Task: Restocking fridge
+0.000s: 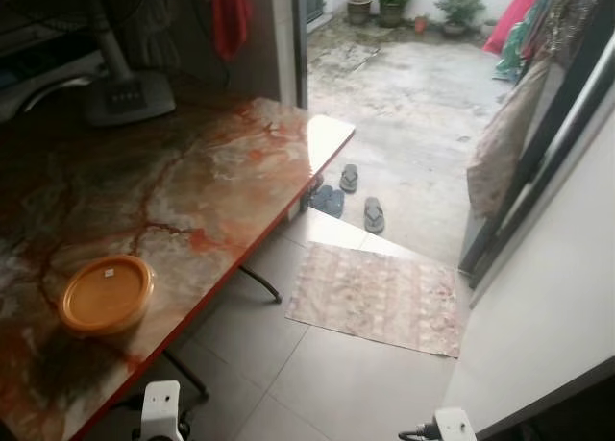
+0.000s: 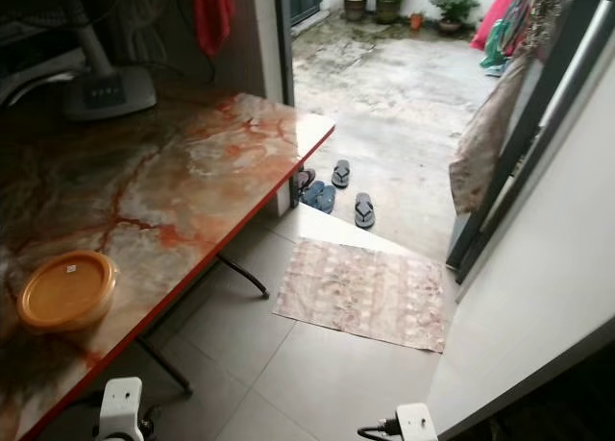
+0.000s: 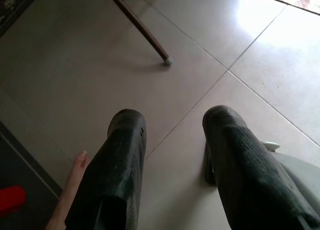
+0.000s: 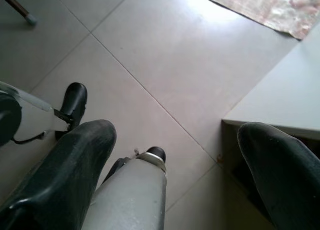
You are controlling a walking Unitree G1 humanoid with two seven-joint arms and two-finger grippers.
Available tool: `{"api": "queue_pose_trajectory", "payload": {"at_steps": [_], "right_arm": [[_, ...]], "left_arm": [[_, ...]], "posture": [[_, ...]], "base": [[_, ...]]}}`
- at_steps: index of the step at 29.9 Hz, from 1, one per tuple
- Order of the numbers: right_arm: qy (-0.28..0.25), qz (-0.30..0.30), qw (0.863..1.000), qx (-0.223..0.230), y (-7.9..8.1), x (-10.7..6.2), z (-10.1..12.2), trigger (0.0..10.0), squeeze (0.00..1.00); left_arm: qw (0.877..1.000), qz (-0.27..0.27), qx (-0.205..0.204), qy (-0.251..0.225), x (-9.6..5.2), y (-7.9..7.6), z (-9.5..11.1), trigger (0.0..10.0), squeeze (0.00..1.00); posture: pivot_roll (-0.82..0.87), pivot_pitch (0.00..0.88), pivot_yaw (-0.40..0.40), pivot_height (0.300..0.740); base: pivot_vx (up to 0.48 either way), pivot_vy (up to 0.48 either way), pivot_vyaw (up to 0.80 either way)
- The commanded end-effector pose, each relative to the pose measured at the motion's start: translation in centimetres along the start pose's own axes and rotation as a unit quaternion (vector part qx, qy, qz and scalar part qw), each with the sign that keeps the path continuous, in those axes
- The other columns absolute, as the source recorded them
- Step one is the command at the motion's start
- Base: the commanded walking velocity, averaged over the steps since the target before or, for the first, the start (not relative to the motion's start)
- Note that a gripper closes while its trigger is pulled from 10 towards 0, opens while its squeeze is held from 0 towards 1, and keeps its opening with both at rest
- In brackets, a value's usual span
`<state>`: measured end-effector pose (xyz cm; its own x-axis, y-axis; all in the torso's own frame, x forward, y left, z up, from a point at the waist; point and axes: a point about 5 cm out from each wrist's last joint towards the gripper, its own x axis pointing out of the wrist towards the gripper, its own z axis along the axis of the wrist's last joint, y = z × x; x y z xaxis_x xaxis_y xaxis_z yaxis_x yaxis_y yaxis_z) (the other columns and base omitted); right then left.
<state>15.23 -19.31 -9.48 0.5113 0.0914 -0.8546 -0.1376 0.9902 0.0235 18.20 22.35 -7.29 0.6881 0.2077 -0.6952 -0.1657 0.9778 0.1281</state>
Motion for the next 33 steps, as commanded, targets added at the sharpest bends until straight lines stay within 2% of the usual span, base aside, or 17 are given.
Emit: {"api": "queue_pose_trajectory", "payload": {"at_steps": [1, 4, 8, 12, 28, 33], "right_arm": [[0.013, -0.005, 1.000, -0.005, -0.3, -0.2, -0.7, 10.0, 0.00], [0.013, 0.005, 1.000, -0.022, 1.0, 0.3, 0.0, 10.0, 0.00], [0.013, 0.007, 1.000, -0.021, 1.2, 0.3, 0.1, 10.0, 0.00], [0.017, 0.016, 0.999, -0.038, 1.6, 0.4, 0.1, 10.0, 0.00], [0.020, 0.018, 0.999, -0.042, 1.9, 0.4, -0.1, 10.0, 0.00], [0.023, 0.022, 0.999, -0.042, 2.1, 0.4, -0.2, 10.0, 0.00]], "left_arm": [[1.000, 0.003, -0.008, 0.002, 0.0, -0.2, -0.1, 10.0, 0.00], [1.000, 0.003, -0.008, 0.004, -0.1, -0.1, -0.2, 10.0, 0.00], [1.000, 0.004, -0.008, 0.004, -0.1, -0.1, -0.3, 10.0, 0.00], [1.000, 0.005, -0.009, 0.001, -0.1, -0.1, -0.2, 10.0, 0.00], [1.000, 0.016, -0.023, -0.005, -0.1, 0.0, 0.0, 10.0, 0.00], [0.999, 0.021, -0.029, -0.027, 0.0, 0.0, 0.6, 10.0, 0.00]], "posture": [[0.03, 0.063, -0.004, 0.740], [0.03, 0.065, -0.004, 0.740], [0.03, 0.066, -0.004, 0.740], [0.03, 0.068, -0.005, 0.740], [0.03, 0.061, -0.008, 0.740], [0.03, 0.056, -0.008, 0.740]], "base": [[0.000, 0.000, 0.80], [0.000, 0.000, 0.80], [0.000, 0.000, 0.80], [0.000, 0.000, 0.80], [0.000, 0.000, 0.80], [0.000, 0.000, 0.13]]}}
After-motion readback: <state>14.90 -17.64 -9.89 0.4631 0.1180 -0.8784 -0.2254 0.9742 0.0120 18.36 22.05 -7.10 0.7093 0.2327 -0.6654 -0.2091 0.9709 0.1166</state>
